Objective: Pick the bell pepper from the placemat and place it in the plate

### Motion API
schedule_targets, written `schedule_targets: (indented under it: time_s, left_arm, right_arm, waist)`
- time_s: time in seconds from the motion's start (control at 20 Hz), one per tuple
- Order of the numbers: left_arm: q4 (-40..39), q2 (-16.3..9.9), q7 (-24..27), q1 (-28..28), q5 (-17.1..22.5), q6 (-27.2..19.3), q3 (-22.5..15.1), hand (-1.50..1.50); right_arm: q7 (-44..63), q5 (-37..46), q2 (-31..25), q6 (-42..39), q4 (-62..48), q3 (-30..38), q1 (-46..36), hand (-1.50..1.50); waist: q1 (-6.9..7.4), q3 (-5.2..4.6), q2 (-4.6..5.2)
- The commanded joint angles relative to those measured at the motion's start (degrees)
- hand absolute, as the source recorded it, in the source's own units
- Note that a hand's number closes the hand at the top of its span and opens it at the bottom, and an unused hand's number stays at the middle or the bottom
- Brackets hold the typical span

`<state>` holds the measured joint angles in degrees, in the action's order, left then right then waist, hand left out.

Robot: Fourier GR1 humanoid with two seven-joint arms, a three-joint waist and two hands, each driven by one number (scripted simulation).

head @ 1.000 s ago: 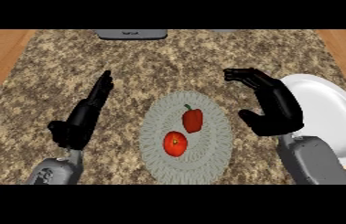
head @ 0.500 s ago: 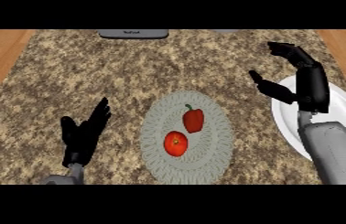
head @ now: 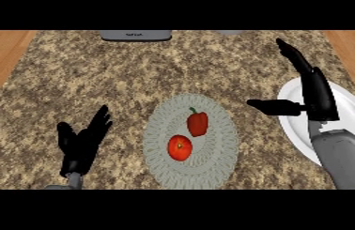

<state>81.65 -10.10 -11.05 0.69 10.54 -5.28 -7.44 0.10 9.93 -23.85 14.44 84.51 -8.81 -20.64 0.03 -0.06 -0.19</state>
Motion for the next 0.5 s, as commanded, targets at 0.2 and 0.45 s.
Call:
schedule_targets:
  time_s: [0.2,0.45]
  left_arm:
    - [0.9,0.8,-2.7,-0.5,-1.0,-2.1,-0.2,0.0]
    - [-0.3,1.5,0.5,1.4,-1.9,-0.9,-1.0,0.0]
  right_arm:
    - [22.3,5.5,-8.0,-16.8,9.3,-11.2,-3.3,-1.5]
    - [35.7,11.1,-3.4,-19.6,10.7,-15.4,-8.4,-1.5]
  waist:
    - [-0.22,-0.11,-0.32]
    - [0.33,-0.02,0.0]
